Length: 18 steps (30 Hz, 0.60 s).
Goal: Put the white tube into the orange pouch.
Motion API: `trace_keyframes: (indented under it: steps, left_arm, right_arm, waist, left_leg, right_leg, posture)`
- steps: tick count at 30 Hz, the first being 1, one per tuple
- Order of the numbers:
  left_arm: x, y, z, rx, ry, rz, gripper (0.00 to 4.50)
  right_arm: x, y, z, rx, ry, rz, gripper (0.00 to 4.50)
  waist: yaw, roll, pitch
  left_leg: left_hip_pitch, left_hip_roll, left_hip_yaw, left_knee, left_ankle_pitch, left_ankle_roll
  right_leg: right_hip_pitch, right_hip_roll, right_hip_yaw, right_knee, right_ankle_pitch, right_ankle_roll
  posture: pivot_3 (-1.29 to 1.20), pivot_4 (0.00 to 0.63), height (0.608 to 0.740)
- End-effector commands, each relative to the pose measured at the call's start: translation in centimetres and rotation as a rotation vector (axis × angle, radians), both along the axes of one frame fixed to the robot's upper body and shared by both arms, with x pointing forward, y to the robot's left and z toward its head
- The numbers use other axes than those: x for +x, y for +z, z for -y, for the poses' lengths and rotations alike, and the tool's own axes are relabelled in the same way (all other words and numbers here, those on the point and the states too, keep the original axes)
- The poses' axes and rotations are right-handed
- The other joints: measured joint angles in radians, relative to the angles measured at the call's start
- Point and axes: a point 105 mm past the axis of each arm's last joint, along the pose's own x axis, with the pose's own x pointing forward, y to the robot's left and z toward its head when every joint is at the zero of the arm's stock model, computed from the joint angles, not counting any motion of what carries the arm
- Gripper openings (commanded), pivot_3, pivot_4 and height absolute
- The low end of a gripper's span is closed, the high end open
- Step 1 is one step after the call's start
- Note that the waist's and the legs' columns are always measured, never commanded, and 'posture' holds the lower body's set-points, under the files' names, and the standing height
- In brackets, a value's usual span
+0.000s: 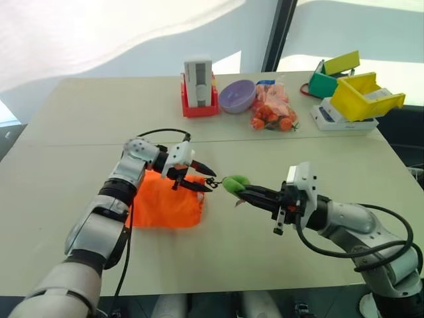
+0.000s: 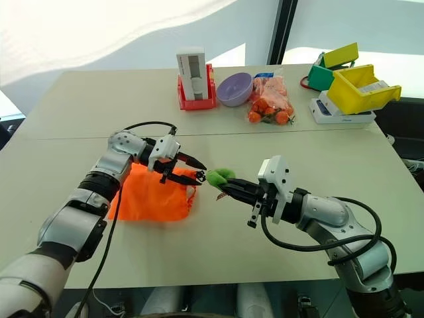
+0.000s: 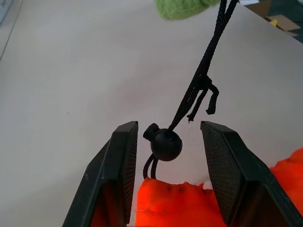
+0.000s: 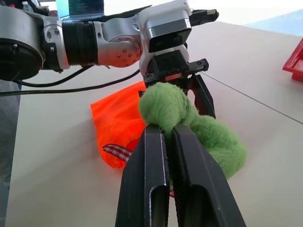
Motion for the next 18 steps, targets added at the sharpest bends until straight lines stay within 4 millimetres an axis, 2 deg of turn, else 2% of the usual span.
trace_keyframes:
  steps: [1,4,7,9,10,18]
  left_arm:
    - [0.3,1.1,0.2,-0.003,-0.015,0.053,2.24]
    - [0.3,1.0,0.2,0.006,-0.018,0.055,2.24]
    - [0.3,0.8,0.1,0.020,-0.022,0.067,1.41]
    - [0.4,0.9,0.0,0.019,-0.017,0.065,0.46]
    - [0.5,0.9,0.0,0.021,-0.013,0.065,0.15]
    - [0.8,0.2,-0.6,0.056,0.013,0.082,0.14]
  right_arm:
    - [-0.6,1.3,-0.4,-0.002,0.025,0.071,0.00]
    - [-0.6,1.5,-0.5,-0.002,0.023,0.075,0.00]
    - [-0.5,1.6,-0.5,-0.002,0.021,0.078,0.00]
    - [-0.5,1.6,-0.6,-0.003,0.020,0.080,0.00]
    - [-0.5,1.6,-0.5,-0.003,0.019,0.081,0.00]
    - [0.4,2.0,-0.3,0.004,-0.025,0.111,0.00]
  waist:
    - [0.000,0.000,0.000]
    - [-0.002,0.000,0.000]
    - [-0.001,0.000,0.000]
    - [-0.001,0.000,0.000]
    - [0.000,0.000,0.000]
    - [-0.002,0.000,0.000]
  left_leg:
    - [0.000,0.000,0.000,0.000,0.000,0.000]
    - [0.000,0.000,0.000,0.000,0.000,0.000]
    - [0.000,0.000,0.000,0.000,0.000,0.000]
    - [0.000,0.000,0.000,0.000,0.000,0.000]
    - [0.000,0.000,0.000,0.000,0.000,0.000]
    - [0.000,0.000,0.000,0.000,0.000,0.000]
  right_leg:
    - [0.000,0.000,0.000,0.000,0.000,0.000]
    - [0.000,0.000,0.000,0.000,0.000,0.000]
    - [0.000,0.000,0.000,0.000,0.000,0.000]
    - [0.000,0.000,0.000,0.000,0.000,0.000]
    - [0.000,0.000,0.000,0.000,0.000,0.000]
    - [0.000,0.000,0.000,0.001,0.000,0.000]
  posture:
    - [0.00,0.150,0.740]
    - [0.00,0.150,0.740]
    - [0.00,0.150,0.740]
    - [0.00,0.150,0.740]
    - [0.00,0.150,0.740]
    - [0.00,0.150,0.740]
